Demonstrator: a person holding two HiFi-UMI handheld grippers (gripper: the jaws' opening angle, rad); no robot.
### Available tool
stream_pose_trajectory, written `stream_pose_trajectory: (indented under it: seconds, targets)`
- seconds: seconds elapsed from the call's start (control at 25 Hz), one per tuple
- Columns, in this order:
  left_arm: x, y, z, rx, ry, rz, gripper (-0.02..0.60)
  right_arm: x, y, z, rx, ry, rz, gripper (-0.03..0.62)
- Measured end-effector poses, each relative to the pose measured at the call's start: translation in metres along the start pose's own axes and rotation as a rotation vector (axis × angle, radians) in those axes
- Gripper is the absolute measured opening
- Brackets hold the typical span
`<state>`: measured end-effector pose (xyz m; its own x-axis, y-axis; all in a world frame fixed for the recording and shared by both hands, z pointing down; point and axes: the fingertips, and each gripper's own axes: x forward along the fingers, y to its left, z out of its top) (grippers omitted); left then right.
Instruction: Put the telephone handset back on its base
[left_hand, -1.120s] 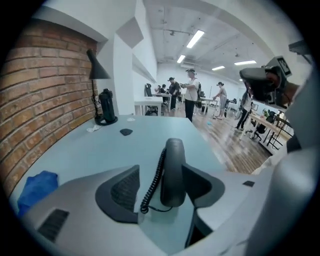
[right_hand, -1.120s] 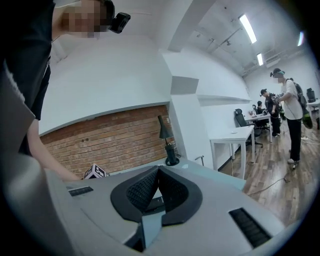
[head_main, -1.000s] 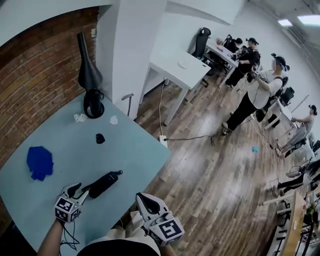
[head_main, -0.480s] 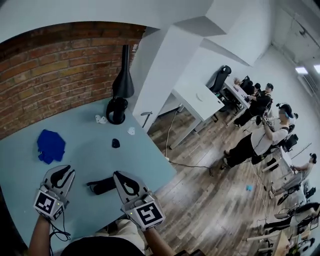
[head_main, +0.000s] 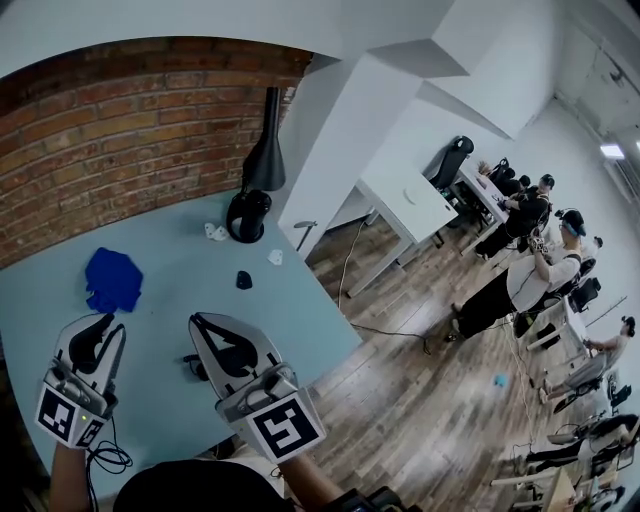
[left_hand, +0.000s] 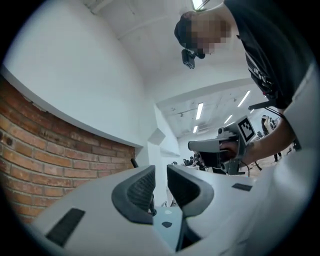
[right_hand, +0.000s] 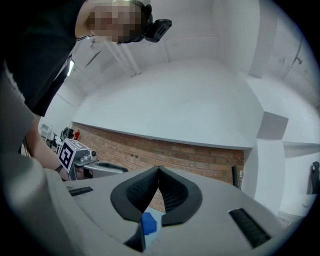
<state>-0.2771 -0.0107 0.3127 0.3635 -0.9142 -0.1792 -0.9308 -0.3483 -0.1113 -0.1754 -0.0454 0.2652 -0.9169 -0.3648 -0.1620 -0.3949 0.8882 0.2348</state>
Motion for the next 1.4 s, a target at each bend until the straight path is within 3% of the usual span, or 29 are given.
stream_pose_trajectory:
  seconds: [0.24,0.84,1.08,1.2,1.28,1.4]
  targets:
    - [-0.014,-0.005,-0.008,-0.032,-0.012,-0.003,0.105,0.005,0.033,-0.012,-0.018,-0.026,0.065,0.012]
    - [-0.035,-0.034,-0.095,-0.159,0.17,-0.043,0.106,-0.029,0.082,-0.127,0.235,0.186,0.079,0.012]
    - [-0.046,-0.05,-0.137,-0.143,0.271,-0.07,0.11,-0.042,0.1,-0.151,0.366,0.218,0.144,0.012]
    - [-0.052,-0.058,-0.152,-0.17,0.301,-0.076,0.107,-0.051,0.101,-0.164,0.38,0.24,0.118,0.012]
    - [-0.055,-0.062,-0.159,-0.185,0.318,-0.075,0.058,-0.056,0.104,-0.17,0.356,0.266,0.119,0.012]
    - [-0.059,-0.067,-0.165,-0.189,0.335,-0.071,0.051,-0.06,0.11,-0.175,0.34,0.285,0.13,0.012]
